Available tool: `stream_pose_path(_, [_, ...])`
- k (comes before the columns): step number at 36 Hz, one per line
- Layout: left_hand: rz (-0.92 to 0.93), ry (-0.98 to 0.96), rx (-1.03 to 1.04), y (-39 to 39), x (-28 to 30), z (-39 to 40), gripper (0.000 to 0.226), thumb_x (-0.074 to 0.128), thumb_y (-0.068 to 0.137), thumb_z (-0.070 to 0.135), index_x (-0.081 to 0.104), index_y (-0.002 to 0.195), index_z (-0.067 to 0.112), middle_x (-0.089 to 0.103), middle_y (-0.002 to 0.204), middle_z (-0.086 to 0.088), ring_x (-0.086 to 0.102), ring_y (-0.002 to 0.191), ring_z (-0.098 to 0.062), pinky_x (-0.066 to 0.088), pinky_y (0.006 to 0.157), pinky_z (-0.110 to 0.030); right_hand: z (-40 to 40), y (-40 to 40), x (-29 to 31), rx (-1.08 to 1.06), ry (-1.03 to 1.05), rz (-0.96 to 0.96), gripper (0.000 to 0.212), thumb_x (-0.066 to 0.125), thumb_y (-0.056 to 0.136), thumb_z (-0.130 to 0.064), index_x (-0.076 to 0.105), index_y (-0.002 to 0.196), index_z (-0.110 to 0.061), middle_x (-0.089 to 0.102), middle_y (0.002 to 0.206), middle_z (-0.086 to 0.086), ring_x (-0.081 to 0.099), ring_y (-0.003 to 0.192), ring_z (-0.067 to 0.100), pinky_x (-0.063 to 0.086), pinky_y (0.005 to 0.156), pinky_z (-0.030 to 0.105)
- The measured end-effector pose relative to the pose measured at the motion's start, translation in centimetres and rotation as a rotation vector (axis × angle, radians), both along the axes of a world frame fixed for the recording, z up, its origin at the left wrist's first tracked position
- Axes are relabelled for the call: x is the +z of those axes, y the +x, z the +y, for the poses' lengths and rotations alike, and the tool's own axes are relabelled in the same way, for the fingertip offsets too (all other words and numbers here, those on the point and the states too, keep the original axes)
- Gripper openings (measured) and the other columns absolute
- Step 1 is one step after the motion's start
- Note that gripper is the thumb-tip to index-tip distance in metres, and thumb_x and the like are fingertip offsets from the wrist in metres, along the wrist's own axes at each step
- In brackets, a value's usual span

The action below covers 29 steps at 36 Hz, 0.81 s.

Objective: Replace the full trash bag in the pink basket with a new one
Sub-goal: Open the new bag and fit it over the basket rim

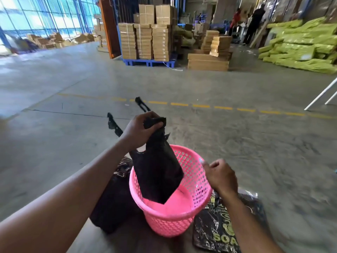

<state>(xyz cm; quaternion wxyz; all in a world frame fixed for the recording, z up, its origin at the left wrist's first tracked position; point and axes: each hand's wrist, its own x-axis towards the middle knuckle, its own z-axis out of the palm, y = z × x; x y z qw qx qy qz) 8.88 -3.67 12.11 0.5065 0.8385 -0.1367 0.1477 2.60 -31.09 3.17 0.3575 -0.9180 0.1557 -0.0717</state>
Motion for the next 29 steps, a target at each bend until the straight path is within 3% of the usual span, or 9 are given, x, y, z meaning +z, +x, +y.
stream_pose_path(2, [-0.025, 0.062, -0.023, 0.2, 0.2, -0.4, 0.019, 0.073, 0.083, 0.040, 0.073, 0.094, 0.024, 0.077, 0.091, 0.004, 0.070, 0.084, -0.012, 0.056, 0.087, -0.041, 0.6, 0.7, 1.6, 0.063, 0.013, -0.267, 0.019, 0.065, 0.079, -0.037, 0.060, 0.088, -0.021, 0.070, 0.089, 0.000, 0.067, 0.081, 0.026, 0.054, 0.073, 0.038])
stream_pose_path(3, [-0.033, 0.085, -0.043, 0.3, 0.4, -0.7, 0.022, 0.071, 0.082, 0.042, 0.073, 0.095, 0.024, 0.076, 0.093, 0.003, 0.070, 0.086, -0.011, 0.056, 0.089, -0.042, 1.1, 1.0, 2.7, 0.184, 0.027, -0.385, 0.017, 0.063, 0.077, -0.026, 0.060, 0.093, -0.024, 0.068, 0.092, -0.003, 0.065, 0.078, 0.020, 0.055, 0.072, 0.038])
stream_pose_path(6, [-0.059, 0.142, -0.064, 0.7, 0.6, -1.6, 0.024, 0.068, 0.084, 0.046, 0.072, 0.095, 0.025, 0.076, 0.094, 0.003, 0.070, 0.088, -0.015, 0.056, 0.088, -0.044, 3.7, 1.0, 6.0, 0.602, 0.019, -0.536, 0.057, 0.060, 0.068, -0.009, 0.057, 0.121, -0.030, 0.057, 0.114, -0.006, 0.062, 0.090, 0.010, 0.054, 0.077, 0.035])
stream_pose_path(9, [-0.070, 0.124, -0.050, 1.2, 0.8, -2.0, 0.020, 0.067, 0.085, 0.044, 0.072, 0.094, 0.028, 0.077, 0.090, 0.003, 0.069, 0.084, -0.014, 0.056, 0.084, -0.048, 5.8, 1.0, 7.7, 0.762, -0.046, -0.616, 0.070, 0.063, 0.068, -0.010, 0.052, 0.135, -0.027, 0.049, 0.132, 0.000, 0.053, 0.124, 0.019, 0.050, 0.097, 0.034])
stream_pose_path(11, [-0.081, 0.093, -0.001, 1.7, 1.0, -1.9, 0.016, 0.068, 0.083, 0.044, 0.072, 0.089, 0.029, 0.075, 0.081, 0.005, 0.066, 0.076, -0.011, 0.058, 0.079, -0.047, 6.1, 1.1, 7.8, 0.744, -0.138, -0.649, 0.057, 0.066, 0.070, -0.020, 0.059, 0.127, -0.027, 0.048, 0.134, 0.002, 0.052, 0.123, 0.023, 0.048, 0.098, 0.038])
stream_pose_path(16, [0.020, 0.027, 0.128, 3.4, 0.9, -1.2, 0.017, 0.071, 0.075, 0.050, 0.072, 0.082, 0.035, 0.072, 0.075, 0.001, 0.064, 0.070, -0.013, 0.058, 0.074, -0.043, 5.1, 1.4, 6.6, 0.839, -0.389, -0.642, 0.030, 0.070, 0.067, -0.027, 0.066, 0.096, -0.021, 0.055, 0.127, 0.001, 0.053, 0.113, 0.026, 0.046, 0.086, 0.044])
stream_pose_path(21, [0.010, 0.292, 0.253, 4.9, 0.4, -1.2, 0.012, 0.071, 0.087, 0.036, 0.074, 0.091, 0.026, 0.068, 0.082, 0.003, 0.065, 0.081, -0.018, 0.037, 0.068, -0.024, 3.6, -0.4, 5.6, 0.940, -0.663, -0.653, 0.020, 0.065, 0.071, -0.027, 0.063, 0.089, -0.021, 0.067, 0.099, -0.004, 0.059, 0.111, 0.023, 0.041, 0.087, 0.037])
stream_pose_path(25, [0.076, 0.431, 0.417, 6.9, 0.0, 0.1, 0.013, 0.067, 0.087, 0.038, 0.069, 0.089, 0.025, 0.073, 0.103, -0.008, 0.067, 0.099, -0.032, 0.045, 0.074, -0.030, 1.6, -2.4, 3.8, 1.075, -0.819, -0.496, 0.022, 0.060, 0.067, -0.028, 0.059, 0.089, -0.022, 0.065, 0.084, -0.004, 0.061, 0.093, 0.020, 0.044, 0.089, 0.038])
stream_pose_path(29, [0.175, 0.515, 0.517, 7.8, -1.1, 1.2, 0.022, 0.064, 0.090, 0.038, 0.072, 0.108, 0.029, 0.069, 0.123, -0.009, 0.064, 0.113, -0.036, 0.054, 0.090, -0.039, -1.4, -3.8, 0.7, 1.188, -0.815, -0.281, 0.024, 0.062, 0.063, -0.026, 0.058, 0.087, -0.027, 0.062, 0.074, -0.005, 0.058, 0.076, 0.023, 0.046, 0.078, 0.032])
